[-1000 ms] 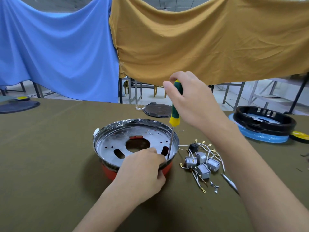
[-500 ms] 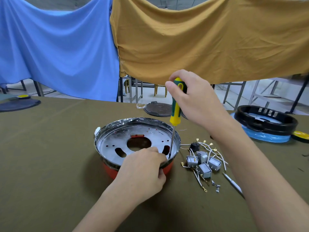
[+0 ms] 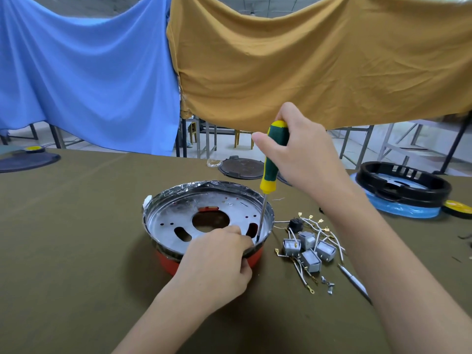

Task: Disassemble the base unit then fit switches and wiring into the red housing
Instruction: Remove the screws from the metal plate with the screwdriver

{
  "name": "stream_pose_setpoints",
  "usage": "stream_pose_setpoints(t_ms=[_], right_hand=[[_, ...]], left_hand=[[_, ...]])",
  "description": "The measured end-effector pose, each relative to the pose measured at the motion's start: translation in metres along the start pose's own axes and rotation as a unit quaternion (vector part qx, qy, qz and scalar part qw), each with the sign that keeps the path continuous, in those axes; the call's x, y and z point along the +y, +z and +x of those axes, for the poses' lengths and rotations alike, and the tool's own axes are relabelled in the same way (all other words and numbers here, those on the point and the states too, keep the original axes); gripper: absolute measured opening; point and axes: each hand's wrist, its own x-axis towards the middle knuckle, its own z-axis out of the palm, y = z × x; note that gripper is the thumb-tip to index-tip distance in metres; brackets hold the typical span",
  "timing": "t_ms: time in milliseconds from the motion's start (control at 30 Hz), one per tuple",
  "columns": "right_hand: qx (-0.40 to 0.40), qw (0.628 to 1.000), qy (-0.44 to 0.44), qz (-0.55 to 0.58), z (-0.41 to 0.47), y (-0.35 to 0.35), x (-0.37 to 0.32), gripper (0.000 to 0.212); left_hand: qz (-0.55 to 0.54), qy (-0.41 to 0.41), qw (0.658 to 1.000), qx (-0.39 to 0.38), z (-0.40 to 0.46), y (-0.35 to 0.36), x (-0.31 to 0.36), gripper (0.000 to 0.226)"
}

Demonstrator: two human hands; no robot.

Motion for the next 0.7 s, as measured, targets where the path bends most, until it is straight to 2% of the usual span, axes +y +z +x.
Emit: stream_pose_setpoints(t_ms=[100,200,300,367,433,533,600,700], right_hand=[[-0.08,0.995,0.004,0.058,0.001,-0.002,0.003,0.029],[-0.197,0.958,0.023,0.208,0.003,-0.016,0.008,0.028],[-0.261,0.934,0.007,0.244,0.003,-0.027,0.017,0.022],[-0.253,0.936,0.0,0.244,0.005,-0.029,0.02,0.015],[-0.208,0.954,0.007,0.215,0.008,-0.025,0.018,0.011],[-0.088,0.995,0.003,0.048,0.007,-0.009,0.011,0.038],[-0.029,1.0,0.006,0.008,0.001,0.001,0.005,0.046],[-0.065,0.995,0.009,0.069,-0.001,0.004,0.004,0.04]], left_hand=[[-0.006,0.001,1.0,-0.005,0.0,-0.001,0.0,0.006],[-0.008,0.0,1.0,-0.007,0.001,0.0,-0.001,0.006],[-0.005,0.001,1.0,-0.006,0.0,0.0,0.0,0.004],[-0.004,0.003,1.0,-0.003,0.0,0.001,0.0,0.006],[-0.001,0.004,1.0,-0.001,0.0,0.001,0.0,0.006],[0.003,0.004,1.0,-0.003,0.0,0.0,0.001,0.005],[0.003,0.003,1.0,-0.004,0.0,0.0,0.001,0.005],[0.004,0.0,1.0,-0.006,0.0,-0.001,0.001,0.006]])
